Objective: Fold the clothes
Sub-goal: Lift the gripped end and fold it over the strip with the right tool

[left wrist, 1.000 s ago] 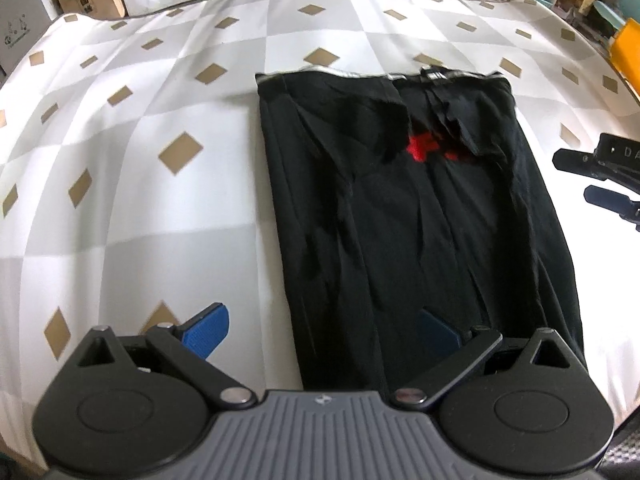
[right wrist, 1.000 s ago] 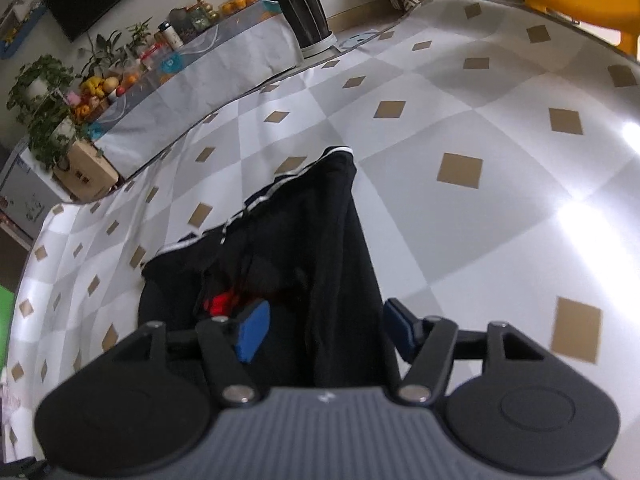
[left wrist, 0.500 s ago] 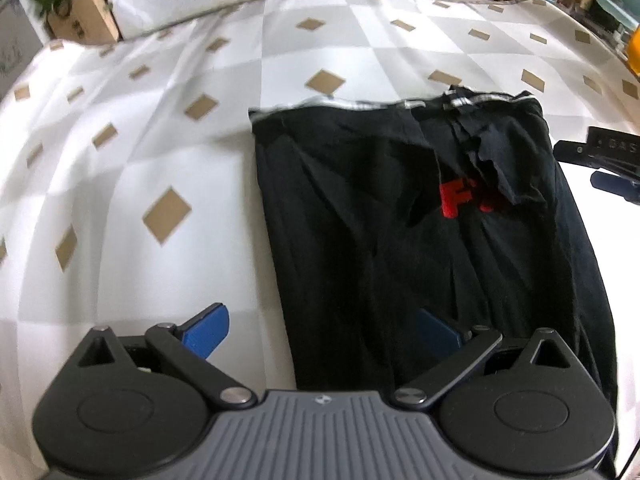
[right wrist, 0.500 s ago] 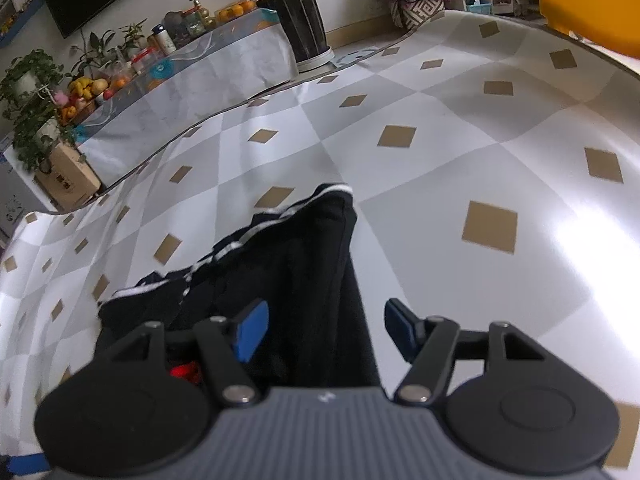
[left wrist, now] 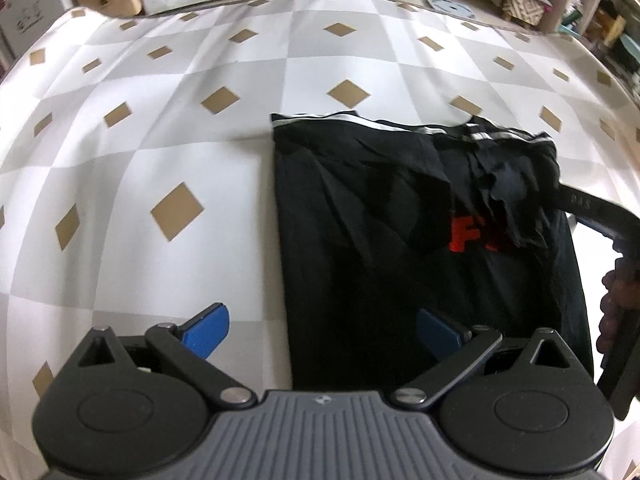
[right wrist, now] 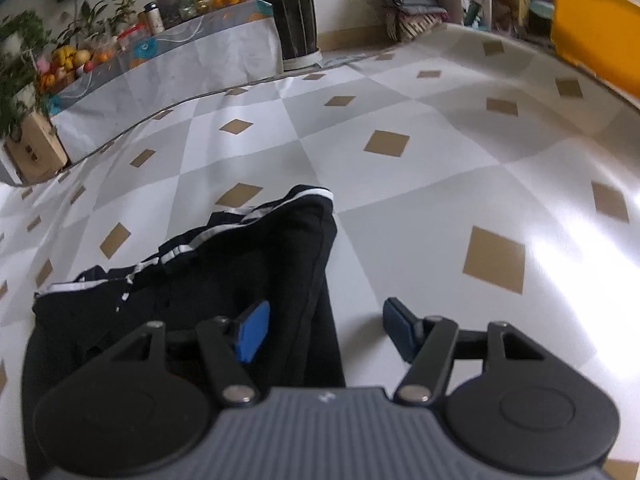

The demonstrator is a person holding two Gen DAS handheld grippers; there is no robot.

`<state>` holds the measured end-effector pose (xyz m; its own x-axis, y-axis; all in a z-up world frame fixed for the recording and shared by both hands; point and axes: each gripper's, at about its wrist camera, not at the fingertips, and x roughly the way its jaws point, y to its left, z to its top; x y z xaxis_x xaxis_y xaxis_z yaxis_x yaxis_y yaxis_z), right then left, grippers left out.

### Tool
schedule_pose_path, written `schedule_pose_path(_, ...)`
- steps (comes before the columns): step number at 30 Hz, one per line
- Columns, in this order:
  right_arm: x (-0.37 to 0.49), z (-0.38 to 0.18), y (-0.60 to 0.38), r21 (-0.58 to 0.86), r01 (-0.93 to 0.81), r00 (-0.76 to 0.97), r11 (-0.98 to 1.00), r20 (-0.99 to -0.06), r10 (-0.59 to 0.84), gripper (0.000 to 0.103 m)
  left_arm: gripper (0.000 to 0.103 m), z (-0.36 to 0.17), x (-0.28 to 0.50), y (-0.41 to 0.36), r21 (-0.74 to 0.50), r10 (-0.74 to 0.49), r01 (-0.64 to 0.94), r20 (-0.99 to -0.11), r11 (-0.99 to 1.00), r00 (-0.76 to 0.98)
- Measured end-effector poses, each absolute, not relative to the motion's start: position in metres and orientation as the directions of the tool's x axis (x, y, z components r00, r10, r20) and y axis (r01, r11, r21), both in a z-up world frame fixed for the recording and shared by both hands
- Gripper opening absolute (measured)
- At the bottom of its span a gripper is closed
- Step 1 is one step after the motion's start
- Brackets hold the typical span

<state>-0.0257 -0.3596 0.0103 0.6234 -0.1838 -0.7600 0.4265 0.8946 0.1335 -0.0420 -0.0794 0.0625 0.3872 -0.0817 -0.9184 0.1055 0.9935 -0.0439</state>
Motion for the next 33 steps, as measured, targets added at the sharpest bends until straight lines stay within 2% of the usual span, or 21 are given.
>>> schedule_pose_path(2,-0.025,0.01,-0.355,0.107,0.413,0.627,0.904,-0.753,-0.197,0.048,0.101,0.061,-0.041,-0.075,-0.059,-0.087,0.083,-0.921,0.995,0.379)
schedule_pose_path(6,-0.021,0.011,-0.345,0.104,0.368,0.643,0.924,-0.747,-0.172,0.02,0.101,0.056,-0.039,-0.072,-0.07,-0.084,0.053,-0.93,0.996,0.357)
schedule_pose_path(10,-0.021,0.012,-0.345,0.142,0.365,0.654,0.92,-0.743,-0.145,0.01,0.101,0.055,-0.04,-0.073,-0.047,-0.065,0.058,-0.93,0.997,0.361)
schedule_pose_path(18,-0.022,0.018,-0.343,0.141,0.361,0.664,0.922,-0.733,-0.147,0.008,0.101,0.057,-0.037,-0.066,-0.063,-0.071,0.034,-0.929,0.997,0.363)
schedule_pose_path(33,-0.024,0.06,-0.294,0.013,0.248,0.735,0.969,-0.654,-0.18,0.008,0.101,0.055,-0.037,-0.054,-0.034,-0.027,-0.012,-0.934,0.999,0.357)
